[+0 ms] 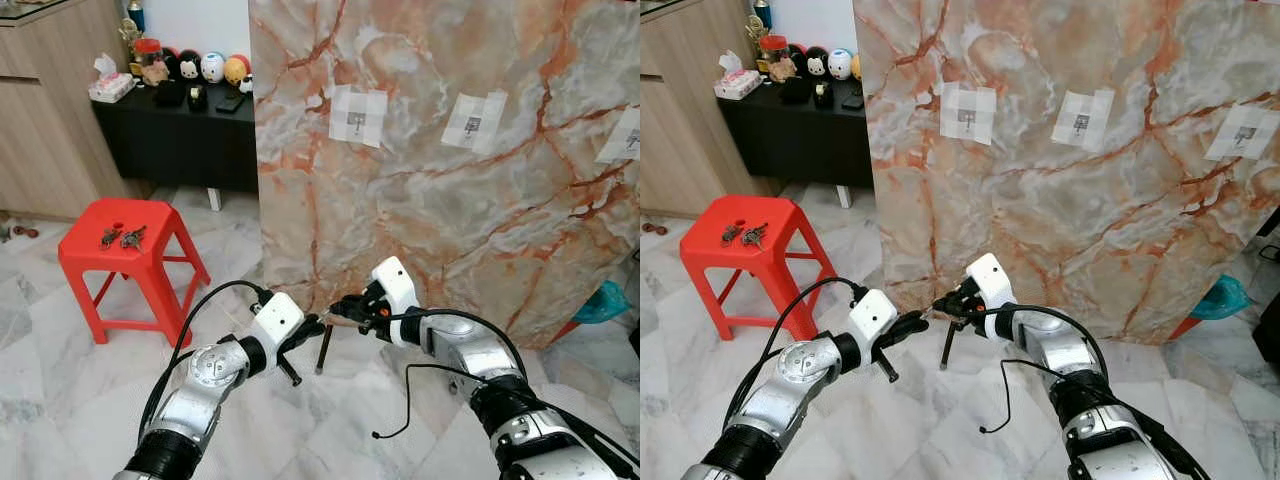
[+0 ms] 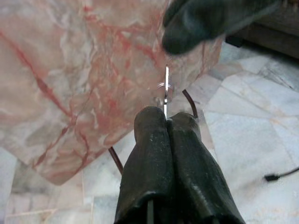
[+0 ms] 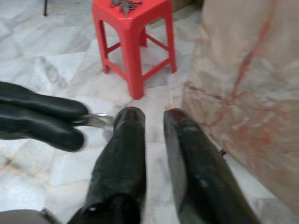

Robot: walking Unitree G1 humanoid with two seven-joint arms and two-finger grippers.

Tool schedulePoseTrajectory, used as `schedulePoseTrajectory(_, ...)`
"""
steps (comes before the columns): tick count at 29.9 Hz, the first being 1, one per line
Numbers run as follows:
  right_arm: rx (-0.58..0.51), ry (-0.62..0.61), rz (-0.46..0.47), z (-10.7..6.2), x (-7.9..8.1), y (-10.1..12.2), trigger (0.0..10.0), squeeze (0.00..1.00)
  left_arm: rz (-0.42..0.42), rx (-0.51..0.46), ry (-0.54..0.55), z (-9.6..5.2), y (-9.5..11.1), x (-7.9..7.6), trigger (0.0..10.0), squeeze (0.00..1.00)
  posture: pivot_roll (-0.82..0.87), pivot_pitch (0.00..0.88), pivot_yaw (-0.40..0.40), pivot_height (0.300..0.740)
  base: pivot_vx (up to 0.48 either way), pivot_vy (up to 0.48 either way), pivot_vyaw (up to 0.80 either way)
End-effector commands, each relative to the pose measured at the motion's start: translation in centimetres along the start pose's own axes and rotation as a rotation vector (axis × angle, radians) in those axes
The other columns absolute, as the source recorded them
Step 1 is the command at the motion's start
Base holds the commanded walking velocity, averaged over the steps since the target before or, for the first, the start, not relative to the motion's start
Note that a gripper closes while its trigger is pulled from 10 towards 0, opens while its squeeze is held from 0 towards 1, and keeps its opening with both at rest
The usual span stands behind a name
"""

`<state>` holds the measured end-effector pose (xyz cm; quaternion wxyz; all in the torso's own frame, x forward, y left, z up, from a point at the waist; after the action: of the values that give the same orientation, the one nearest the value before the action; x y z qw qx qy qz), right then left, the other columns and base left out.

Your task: Hang keys on a hook

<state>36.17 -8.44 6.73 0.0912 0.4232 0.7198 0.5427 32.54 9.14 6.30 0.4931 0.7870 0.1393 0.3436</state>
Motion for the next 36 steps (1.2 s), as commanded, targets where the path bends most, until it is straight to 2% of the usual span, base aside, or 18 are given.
schedulePoseTrajectory(1, -0.004, -0.012, -0.020, -0.4, -0.5, 0.7, 10.0, 0.00, 0.000, 0.001, -0.006, -0.1, 0.0, -0.1, 0.0, 0.00, 0.03, 0.000, -0.117, 0.740, 0.000, 0.000, 0.00)
schedulePoseTrajectory(11, -0.010, -0.034, -0.020, -1.0, -1.3, 1.1, 10.0, 0.00, 0.000, 0.013, 0.001, -0.3, -0.3, -0.1, 0.0, 0.00, 0.03, 0.000, -0.119, 0.740, 0.000, 0.000, 0.00)
schedulePoseTrajectory(13, -0.011, -0.060, -0.012, -1.2, -1.8, 0.9, 10.0, 0.00, 0.000, 0.013, 0.006, -0.3, -0.3, -0.1, 0.0, 0.00, 0.03, 0.000, -0.120, 0.740, 0.000, 0.000, 0.00)
schedulePoseTrajectory(17, -0.042, -0.180, 0.040, -2.1, -3.8, 0.1, 10.0, 0.00, -0.003, 0.011, 0.044, -0.4, -0.3, 0.3, 0.0, 0.00, 0.03, 0.000, -0.124, 0.740, 0.000, 0.000, 0.00)
schedulePoseTrajectory(18, -0.066, -0.267, 0.070, -2.8, -5.1, -0.6, 10.0, 0.00, -0.015, 0.007, 0.072, -0.4, -0.3, 0.6, 0.0, 0.00, 0.03, 0.000, -0.123, 0.740, 0.000, 0.000, 0.00)
schedulePoseTrajectory(20, -0.080, -0.354, 0.099, -3.5, -6.3, -1.6, 10.0, 0.00, -0.028, 0.002, 0.098, -0.4, -0.2, 0.9, 0.0, 0.00, 0.03, 0.000, -0.124, 0.740, 0.000, 0.000, 0.00)
schedulePoseTrajectory(24, -0.087, -0.491, 0.178, -4.9, -8.0, -3.9, 10.0, 0.00, -0.044, -0.001, 0.142, -0.5, -0.1, 1.4, 0.0, 0.00, 0.03, 0.000, -0.122, 0.740, 0.000, 0.000, 0.00)
schedulePoseTrajectory(25, -0.087, -0.491, 0.178, -4.9, -8.0, -3.9, 10.0, 0.00, -0.044, -0.001, 0.142, -0.5, -0.1, 1.4, 0.0, 0.00, 0.03, 0.000, -0.122, 0.740, 0.000, 0.000, 0.00)
schedulePoseTrajectory(26, -0.063, -0.568, 0.226, -5.8, -8.8, -6.2, 10.0, 0.00, -0.051, -0.010, 0.163, -0.5, 0.2, 1.6, 0.0, 0.00, 0.03, 0.000, -0.119, 0.740, 0.000, 0.000, 0.00)
schedulePoseTrajectory(28, -0.021, -0.628, 0.245, -6.6, -9.2, -8.4, 10.0, 0.00, -0.049, -0.011, 0.192, -0.3, 0.5, 1.9, 0.0, 0.00, 0.03, 0.000, -0.120, 0.740, 0.000, 0.000, 0.00)
schedulePoseTrajectory(29, 0.020, -0.670, 0.280, -7.2, -9.2, -10.6, 10.0, 0.00, -0.047, -0.017, 0.220, -0.2, 0.8, 2.2, 6.2, 0.00, 0.03, 0.000, -0.120, 0.740, 0.000, 0.000, 0.00)
schedulePoseTrajectory(30, 0.040, -0.691, 0.293, -7.5, -9.1, -11.7, 10.0, 0.00, -0.052, -0.018, 0.237, -0.1, 1.0, 2.3, 10.0, 0.00, 0.03, 0.000, -0.119, 0.740, 0.000, 0.000, 0.00)
schedulePoseTrajectory(32, 0.075, -0.732, 0.316, -8.2, -9.0, -13.7, 10.0, 0.00, -0.065, -0.024, 0.265, 0.1, 1.2, 2.6, 10.0, 0.00, 0.03, 0.000, -0.118, 0.740, 0.000, 0.000, 0.00)
schedulePoseTrajectory(33, 0.115, -0.765, 0.355, -8.8, -8.7, -15.7, 10.0, 0.00, -0.078, -0.022, 0.303, 0.2, 1.5, 2.9, 10.0, 0.00, 0.03, 0.000, -0.118, 0.740, 0.000, 0.000, 0.00)
schedulePoseTrajectory(34, 0.115, -0.765, 0.355, -8.8, -8.7, -15.7, 10.0, 0.00, -0.078, -0.022, 0.303, 0.2, 1.5, 2.9, 10.0, 0.00, 0.03, 0.000, -0.118, 0.740, 0.000, 0.000, 0.00)
schedulePoseTrajectory(36, 0.174, -0.797, 0.392, -9.6, -8.1, -18.2, 10.0, 0.00, -0.094, -0.016, 0.367, 0.3, 1.7, 3.7, 10.0, 0.00, 0.03, 0.000, -0.114, 0.740, 0.000, 0.000, 0.00)
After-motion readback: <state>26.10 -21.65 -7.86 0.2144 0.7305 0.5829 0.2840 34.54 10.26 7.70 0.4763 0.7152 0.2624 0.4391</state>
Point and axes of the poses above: a point about 5 cm out from each wrist's last joint towards the gripper, its own z axis pointing out of the wrist towards the gripper, its own y axis along the axis of the wrist's last joint, x = y × z, the point moved 4 cm from there along z, pointing out of the wrist towards the gripper, and after that the axes turned 12 degrees about z, right-handed, at the moved point
